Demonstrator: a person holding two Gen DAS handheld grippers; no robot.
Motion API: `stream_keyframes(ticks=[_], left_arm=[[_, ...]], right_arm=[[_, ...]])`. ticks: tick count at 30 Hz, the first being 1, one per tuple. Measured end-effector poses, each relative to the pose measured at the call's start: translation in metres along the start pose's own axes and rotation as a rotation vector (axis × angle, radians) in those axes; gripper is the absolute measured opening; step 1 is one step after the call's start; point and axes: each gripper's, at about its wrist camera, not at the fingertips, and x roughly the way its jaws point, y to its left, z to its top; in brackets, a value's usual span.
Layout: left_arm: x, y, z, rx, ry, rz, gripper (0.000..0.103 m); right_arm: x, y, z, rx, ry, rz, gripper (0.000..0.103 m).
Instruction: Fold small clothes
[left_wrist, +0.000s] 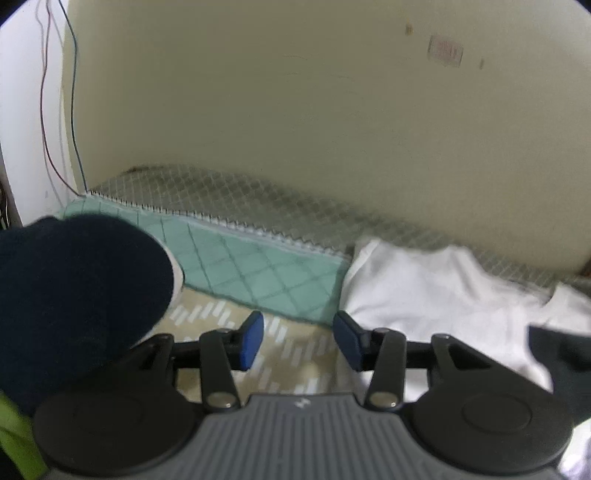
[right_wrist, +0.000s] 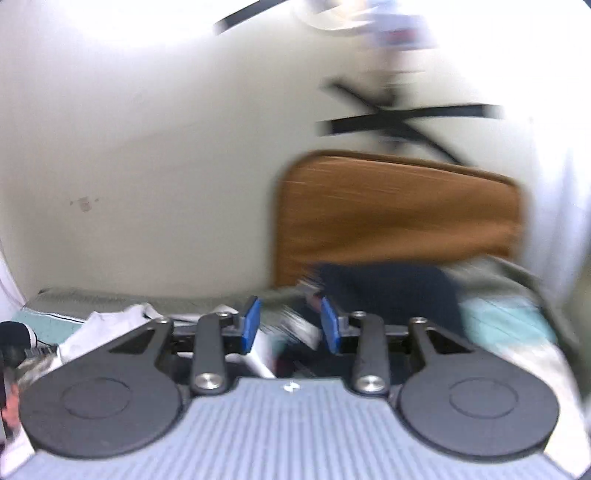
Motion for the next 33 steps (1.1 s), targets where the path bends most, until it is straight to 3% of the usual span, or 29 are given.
stream_keyframes(ticks=[3,5,11,15,19,20,21,22,24,28,29,31,33], left_arm=[[-0.022,-0.005,0.006,0.007,-0.067,-0.025,0.043],[-0.034,-0.015,0.007,0.030,-0.088,-0.055,0.044],[-0.049,-0.066,-0.012,0.176,-0.028,-0.185,0.044],[-0.059,-0.089,-0.030,0.277,-0.014,-0.247,0.044],[-0.059,-0.104,-0.048,0.331,-0.001,-0.254,0.044],[-0.059,-0.106,-0.049,0.329,0.006,-0.254,0.044],[-0.057,-0.105,-0.051,0.325,0.015,-0.256,0.044],[-0.054,-0.104,-0.051,0.321,0.023,-0.255,0.044],[-0.049,-0.096,-0.051,0.309,0.037,-0.246,0.043],[-0.034,-0.084,-0.052,0.262,0.078,-0.234,0.042],[-0.032,-0.082,-0.051,0.250,0.083,-0.237,0.042],[-0.036,-0.075,-0.048,0.226,0.084,-0.254,0.042],[-0.040,-0.069,-0.043,0.196,0.073,-0.274,0.042]], right_arm=[[-0.047,-0.036,-0.038,0.089,0.020,-0.092,0.048],[-0.063,-0.059,-0.067,0.161,0.058,-0.129,0.060],[-0.084,-0.070,-0.115,0.269,0.104,-0.173,0.061],[-0.079,-0.059,-0.113,0.211,0.081,-0.169,0.069],[-0.067,-0.044,-0.107,-0.006,0.030,-0.276,0.072],[-0.063,-0.040,-0.105,-0.056,0.025,-0.283,0.066],[-0.058,-0.038,-0.102,-0.089,0.045,-0.270,0.050],[-0.050,-0.040,-0.099,-0.095,0.088,-0.248,0.008],[-0.047,-0.050,-0.082,0.007,0.119,-0.203,0.005],[-0.081,-0.084,-0.023,0.377,-0.042,-0.046,0.005],[-0.083,-0.083,-0.011,0.399,-0.051,-0.033,0.005],[-0.080,-0.070,0.008,0.377,-0.010,-0.006,0.005],[-0.068,-0.052,0.019,0.389,0.115,0.075,0.005]])
